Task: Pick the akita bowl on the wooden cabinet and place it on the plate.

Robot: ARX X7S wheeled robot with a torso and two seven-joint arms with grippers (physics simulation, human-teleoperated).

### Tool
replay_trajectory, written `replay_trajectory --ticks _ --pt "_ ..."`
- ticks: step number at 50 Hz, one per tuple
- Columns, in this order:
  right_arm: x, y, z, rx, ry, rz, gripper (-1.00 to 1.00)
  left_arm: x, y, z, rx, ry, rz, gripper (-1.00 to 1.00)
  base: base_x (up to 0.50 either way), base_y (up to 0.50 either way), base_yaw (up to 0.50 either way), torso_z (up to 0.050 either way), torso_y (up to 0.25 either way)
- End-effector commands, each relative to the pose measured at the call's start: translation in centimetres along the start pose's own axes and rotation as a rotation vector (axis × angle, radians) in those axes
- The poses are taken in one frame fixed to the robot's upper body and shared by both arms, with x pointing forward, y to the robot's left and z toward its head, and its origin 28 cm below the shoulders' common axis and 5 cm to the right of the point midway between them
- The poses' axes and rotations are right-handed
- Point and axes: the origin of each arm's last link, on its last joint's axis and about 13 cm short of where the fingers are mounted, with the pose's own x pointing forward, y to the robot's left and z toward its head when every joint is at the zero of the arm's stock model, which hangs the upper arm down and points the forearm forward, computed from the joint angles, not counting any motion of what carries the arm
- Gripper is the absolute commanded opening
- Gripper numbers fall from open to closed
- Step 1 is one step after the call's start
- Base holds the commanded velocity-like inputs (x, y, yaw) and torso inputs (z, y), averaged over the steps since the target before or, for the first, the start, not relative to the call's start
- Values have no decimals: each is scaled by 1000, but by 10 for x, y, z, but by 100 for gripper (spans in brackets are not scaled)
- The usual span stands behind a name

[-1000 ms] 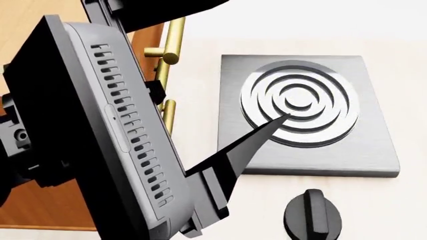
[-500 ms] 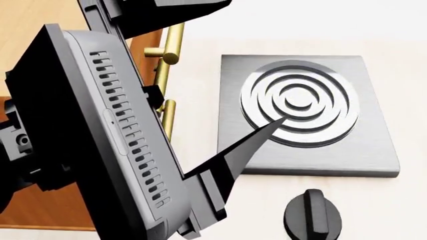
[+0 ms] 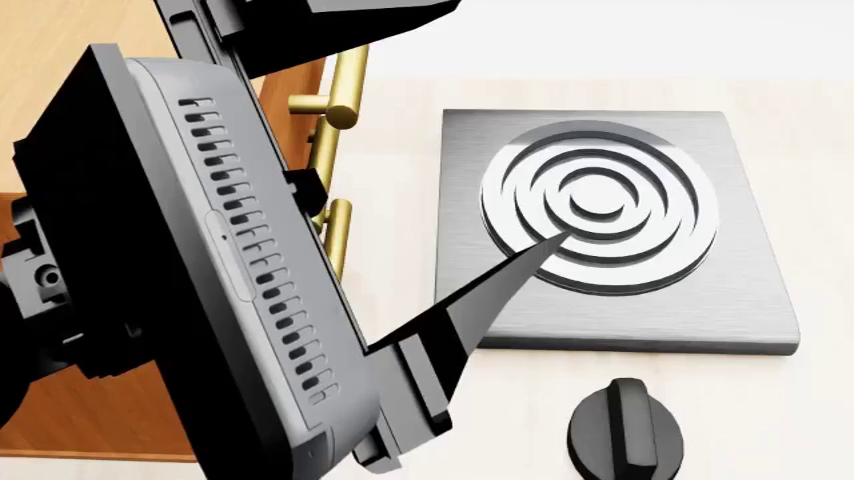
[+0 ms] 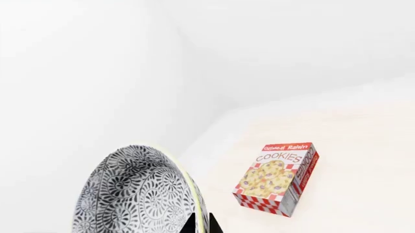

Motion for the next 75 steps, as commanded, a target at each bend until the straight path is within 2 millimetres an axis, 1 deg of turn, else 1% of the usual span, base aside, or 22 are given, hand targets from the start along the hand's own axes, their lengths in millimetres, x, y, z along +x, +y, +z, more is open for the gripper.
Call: replay_trajectory --ticks 1,3,11,25,31,35,41,61,75 --pt "4 -4 4 118 48 -16 -100 0 0 -2 -3 1 2 100 0 0 0 0 0" --pt "5 -6 3 143 64 -27 -100 0 0 -1 -6 0 3 100 0 0 0 0 0" --pt "4 -10 5 157 51 -67 -100 -1 -1 -2 -6 1 6 100 0 0 0 0 1" --pt "4 -14 1 159 54 -88 -100 -1 -2 -4 -9 2 8 100 0 0 0 0 0" --pt "7 -19 -2 168 62 -112 -100 -1 -1 -4 -12 2 9 100 0 0 0 0 0" --pt "9 -26 -9 180 79 -141 -100 -1 -2 -5 -10 5 8 100 0 0 0 0 0" --pt "11 -30 -13 170 83 -160 -100 -2 -1 -5 -11 6 11 100 0 0 0 2 2" --pt "14 -25 -28 95 142 -97 -100 -2 -2 -7 -18 5 13 100 0 0 0 0 0" --pt "17 -41 -40 92 164 -152 -100 -2 -3 -8 -21 4 12 100 0 0 0 0 1"
